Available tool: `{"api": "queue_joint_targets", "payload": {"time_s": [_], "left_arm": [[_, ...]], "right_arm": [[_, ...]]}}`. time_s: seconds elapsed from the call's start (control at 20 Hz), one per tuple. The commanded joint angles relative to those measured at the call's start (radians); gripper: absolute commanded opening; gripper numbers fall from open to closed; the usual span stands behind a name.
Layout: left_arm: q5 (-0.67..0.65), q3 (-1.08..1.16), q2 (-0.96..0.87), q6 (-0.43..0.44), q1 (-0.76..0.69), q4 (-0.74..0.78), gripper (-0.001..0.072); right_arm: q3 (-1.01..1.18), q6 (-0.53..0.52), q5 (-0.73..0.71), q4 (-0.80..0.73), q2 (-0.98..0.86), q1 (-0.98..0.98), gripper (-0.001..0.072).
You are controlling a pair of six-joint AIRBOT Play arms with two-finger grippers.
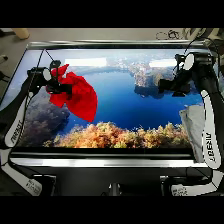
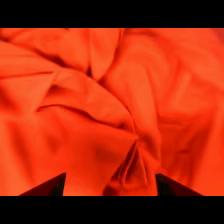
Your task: Fold the shirts.
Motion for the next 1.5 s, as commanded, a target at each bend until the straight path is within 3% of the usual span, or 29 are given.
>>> {"api": "queue_joint_targets", "payload": {"time_s": [0.0,0.15,0.2,0.35,0.45,0.55,0.8,1.05,1.15,1.2,1.25,1.3,1.35,1.45], "left_arm": [[-0.067,0.082,-0.122,0.026,0.010,-0.075,0.0688],[-0.068,0.082,-0.145,0.032,0.006,-0.130,0.0672],[-0.075,0.081,-0.152,0.032,0.005,-0.140,0.0603],[-0.114,0.081,-0.160,0.034,0.003,-0.142,0.0031],[-0.156,0.092,-0.124,0.056,0.002,-0.145,0.0029],[-0.136,0.114,-0.002,0.151,-0.018,-0.145,0.0028],[-0.032,0.106,0.457,0.153,-0.194,-0.240,0.0028],[0.016,-0.200,0.624,-0.063,-0.552,-0.164,0.0028],[0.138,-0.440,0.611,-0.187,-0.679,-0.078,0.0029],[0.228,-0.559,0.590,-0.264,-0.717,-0.071,0.0031],[0.291,-0.637,0.561,-0.310,-0.734,-0.114,0.0139],[0.312,-0.676,0.525,-0.312,-0.736,-0.211,0.0617],[0.279,-0.671,0.497,-0.296,-0.725,-0.283,0.0720],[0.146,-0.603,0.504,-0.175,-0.668,-0.296,0.0720]], "right_arm": [[0.000,-0.004,0.000,0.003,0.000,0.001,0.0698],[0.001,-0.004,0.001,0.003,0.000,0.001,0.0698],[0.001,-0.003,0.005,0.003,0.000,0.001,0.0698],[0.001,-0.007,0.037,0.003,0.000,0.001,0.0698],[0.001,-0.059,0.069,0.002,0.003,0.001,0.0691],[0.001,-0.107,0.079,-0.014,0.026,0.001,0.0690],[0.001,-0.143,0.080,-0.044,0.264,0.001,0.0690],[0.001,-0.141,0.190,-0.051,0.534,0.001,0.0690],[0.001,-0.121,0.261,-0.051,0.578,0.001,0.0689],[-0.002,-0.115,0.290,-0.048,0.579,0.001,0.0689],[-0.019,-0.115,0.291,-0.045,0.578,0.001,0.0689],[-0.050,-0.115,0.278,-0.045,0.574,0.001,0.0689],[-0.087,-0.110,0.259,-0.044,0.566,0.001,0.0689],[-0.195,-0.105,0.195,-0.026,0.540,0.001,0.0690]]}}
